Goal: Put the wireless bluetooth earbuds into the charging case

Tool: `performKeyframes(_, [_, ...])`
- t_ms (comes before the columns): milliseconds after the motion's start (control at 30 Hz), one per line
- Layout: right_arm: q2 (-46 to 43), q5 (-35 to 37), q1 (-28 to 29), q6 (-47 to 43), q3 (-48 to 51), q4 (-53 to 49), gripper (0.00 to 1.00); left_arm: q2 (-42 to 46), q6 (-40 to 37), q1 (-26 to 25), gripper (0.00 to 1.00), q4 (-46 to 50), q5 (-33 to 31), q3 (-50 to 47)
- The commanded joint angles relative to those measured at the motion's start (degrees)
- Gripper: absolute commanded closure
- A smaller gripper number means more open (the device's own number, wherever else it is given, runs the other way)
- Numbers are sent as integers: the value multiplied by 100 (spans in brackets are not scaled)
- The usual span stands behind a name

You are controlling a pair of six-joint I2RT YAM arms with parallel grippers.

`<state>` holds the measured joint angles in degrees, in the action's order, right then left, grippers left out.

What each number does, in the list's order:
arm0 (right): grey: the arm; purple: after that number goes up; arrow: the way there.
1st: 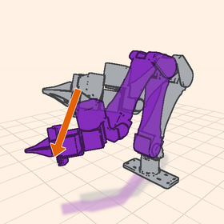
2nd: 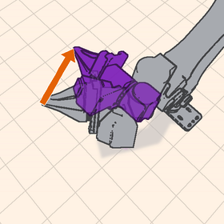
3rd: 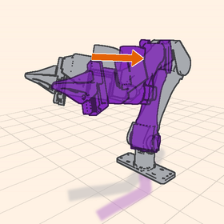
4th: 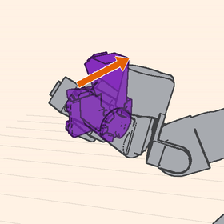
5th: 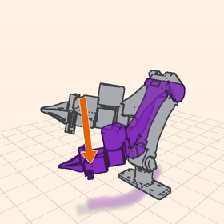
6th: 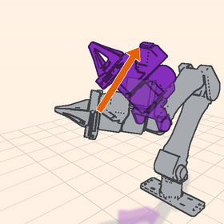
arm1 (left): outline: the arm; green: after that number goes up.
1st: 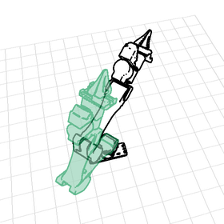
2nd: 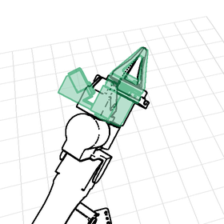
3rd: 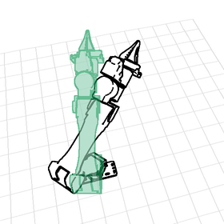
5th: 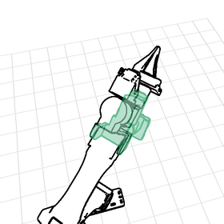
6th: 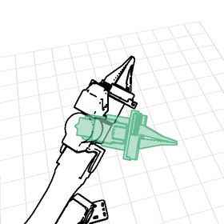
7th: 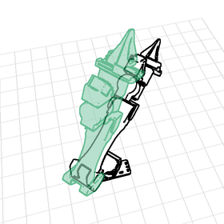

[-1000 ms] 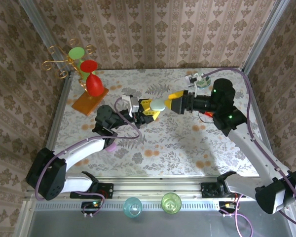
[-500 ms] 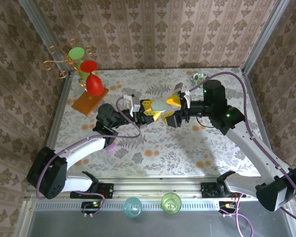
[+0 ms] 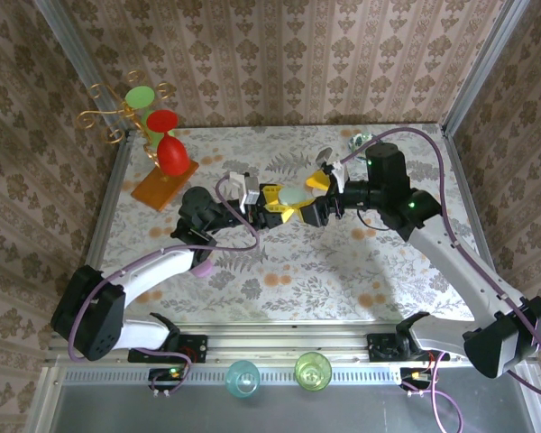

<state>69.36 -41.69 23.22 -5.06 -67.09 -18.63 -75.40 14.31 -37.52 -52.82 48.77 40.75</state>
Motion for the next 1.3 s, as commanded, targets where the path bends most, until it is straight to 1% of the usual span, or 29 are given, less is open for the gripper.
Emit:
performKeyframes(0, [76,241,-79,206,-230,68,11,69,70,1,76,-64,270,135])
performKeyframes(167, [64,223,-123,332,-257,114,11,64,46,2,76,-44,259,107])
performKeyframes(633, [207,452,-386,1011,-243,440,11,93,-17,3,76,-89,342,43])
performKeyframes(933, [228,201,-397,1112,-298,518,11,92,-24,3,76,-133,310,21])
performKeyframes(1000, [171,56,-390,1122,-287,556,11,91,-36,8,76,-145,198,-14])
performKeyframes(1133, [-100,-407,-390,1137,-112,828,10,147,-89,94,76,-249,-285,-158])
performKeyframes(1267, [-529,-457,-391,1317,274,1349,8,270,-189,246,76,-284,-734,-379])
